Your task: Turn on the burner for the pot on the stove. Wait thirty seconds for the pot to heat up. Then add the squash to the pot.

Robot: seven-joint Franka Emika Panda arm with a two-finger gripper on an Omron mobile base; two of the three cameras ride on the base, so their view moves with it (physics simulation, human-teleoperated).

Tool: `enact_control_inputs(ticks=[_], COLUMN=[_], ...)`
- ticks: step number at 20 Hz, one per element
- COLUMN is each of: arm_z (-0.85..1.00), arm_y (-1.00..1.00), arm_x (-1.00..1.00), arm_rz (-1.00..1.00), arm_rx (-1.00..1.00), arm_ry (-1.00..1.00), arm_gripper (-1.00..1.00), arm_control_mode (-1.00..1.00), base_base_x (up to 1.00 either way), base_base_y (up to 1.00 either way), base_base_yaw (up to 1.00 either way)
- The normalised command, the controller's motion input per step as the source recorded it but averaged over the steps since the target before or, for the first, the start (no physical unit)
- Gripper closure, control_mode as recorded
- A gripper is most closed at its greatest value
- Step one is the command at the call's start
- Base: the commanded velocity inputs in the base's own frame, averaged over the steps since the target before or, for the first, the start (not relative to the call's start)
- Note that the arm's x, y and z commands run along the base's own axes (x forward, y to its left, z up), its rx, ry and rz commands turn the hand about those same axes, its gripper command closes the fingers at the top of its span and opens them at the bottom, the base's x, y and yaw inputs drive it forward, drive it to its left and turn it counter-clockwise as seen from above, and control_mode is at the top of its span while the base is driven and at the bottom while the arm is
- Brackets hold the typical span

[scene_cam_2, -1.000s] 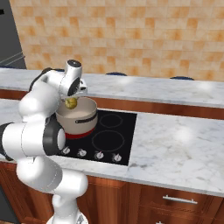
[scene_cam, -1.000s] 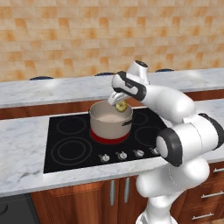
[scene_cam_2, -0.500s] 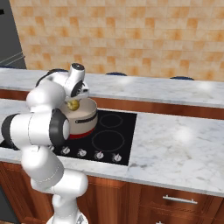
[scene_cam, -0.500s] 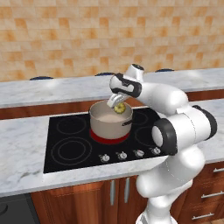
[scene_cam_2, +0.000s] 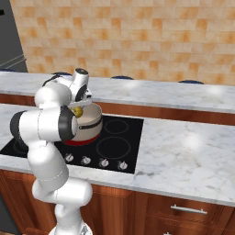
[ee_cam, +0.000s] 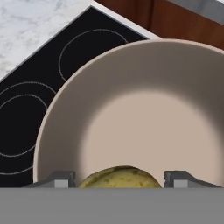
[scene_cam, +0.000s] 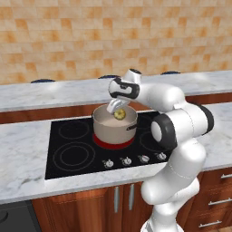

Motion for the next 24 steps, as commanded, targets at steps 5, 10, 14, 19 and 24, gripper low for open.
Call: enact_control_inputs(ticks=[5, 10, 14, 19, 24], arm_z=[0.00, 0.00, 0.00, 0.00, 0.00], arm_y=[-0.01, 0.00, 0.00, 0.00, 0.00], arm_x=[0.01, 0.00, 0.00, 0.00, 0.00], arm_rz=[0.00, 0.00, 0.00, 0.00, 0.00], arm_rx=[0.00, 0.00, 0.00, 0.00, 0.00], arm_ry=[0.00, 0.00, 0.00, 0.00, 0.00], arm_gripper=[1.00, 1.00, 1.00, 1.00, 1.00], arm_control_mode=[-1.00, -1.00, -1.00, -1.00, -1.00], base_base_x=[0.00, 0.00, 0.00, 0.00, 0.00], base_base_y=[0.00, 0.00, 0.00, 0.00, 0.00], base_base_yaw=[0.00, 0.00, 0.00, 0.00, 0.00])
